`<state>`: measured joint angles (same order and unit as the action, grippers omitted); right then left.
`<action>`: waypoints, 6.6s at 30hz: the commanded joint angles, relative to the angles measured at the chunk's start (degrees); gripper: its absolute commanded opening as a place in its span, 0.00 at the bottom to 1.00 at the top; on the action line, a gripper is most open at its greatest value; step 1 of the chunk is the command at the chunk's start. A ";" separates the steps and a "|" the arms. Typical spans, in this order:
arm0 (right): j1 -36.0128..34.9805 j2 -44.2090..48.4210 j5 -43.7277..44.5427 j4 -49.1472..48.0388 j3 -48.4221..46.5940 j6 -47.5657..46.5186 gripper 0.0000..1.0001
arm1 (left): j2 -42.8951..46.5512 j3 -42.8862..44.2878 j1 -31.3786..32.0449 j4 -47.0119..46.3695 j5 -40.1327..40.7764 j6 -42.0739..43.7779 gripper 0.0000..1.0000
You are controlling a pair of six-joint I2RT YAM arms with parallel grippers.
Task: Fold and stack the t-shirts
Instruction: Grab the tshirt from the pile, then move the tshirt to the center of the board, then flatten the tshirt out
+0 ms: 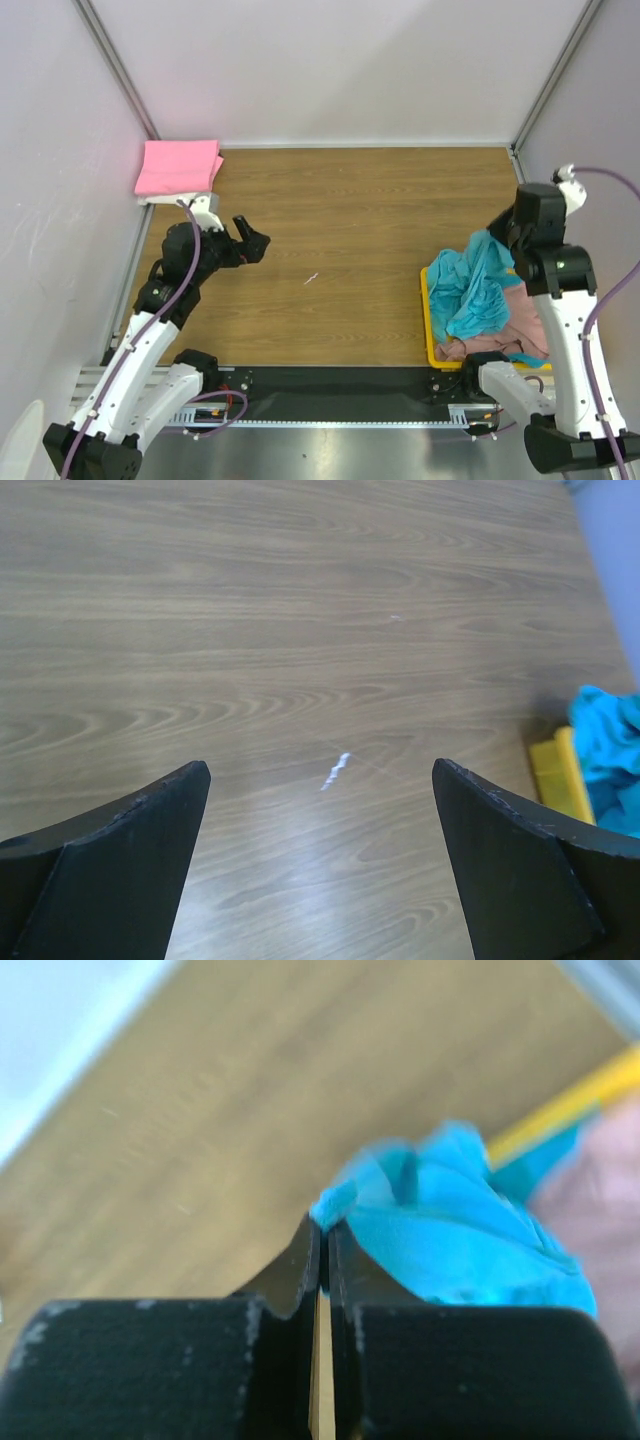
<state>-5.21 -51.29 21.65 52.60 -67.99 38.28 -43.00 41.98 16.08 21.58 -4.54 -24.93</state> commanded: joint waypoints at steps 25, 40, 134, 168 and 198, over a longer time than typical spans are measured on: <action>-18.42 -32.38 -27.79 -20.60 -51.62 -22.38 0.00 | -29.76 19.37 28.13 -32.56 -15.08 9.20 1.00; -26.34 -41.35 -22.70 -25.53 -58.40 -22.11 0.00 | -44.26 27.98 31.56 -35.91 -1.20 -1.87 0.90; -26.43 -44.85 -23.84 -36.51 -5.47 -17.53 0.93 | -14.57 -3.12 -3.86 10.15 8.58 -16.64 0.98; -30.47 -59.03 -11.65 -32.21 -10.42 -21.58 0.00 | -10.35 -9.11 -10.98 6.28 6.73 -15.24 0.99; -18.25 -29.14 -10.83 -23.59 12.71 -12.78 0.17 | -19.83 -6.65 -11.42 -6.81 -0.99 -14.80 0.97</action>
<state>-23.16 -83.33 15.16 30.37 -52.21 28.12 -61.43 32.75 5.19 20.88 -2.39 -40.38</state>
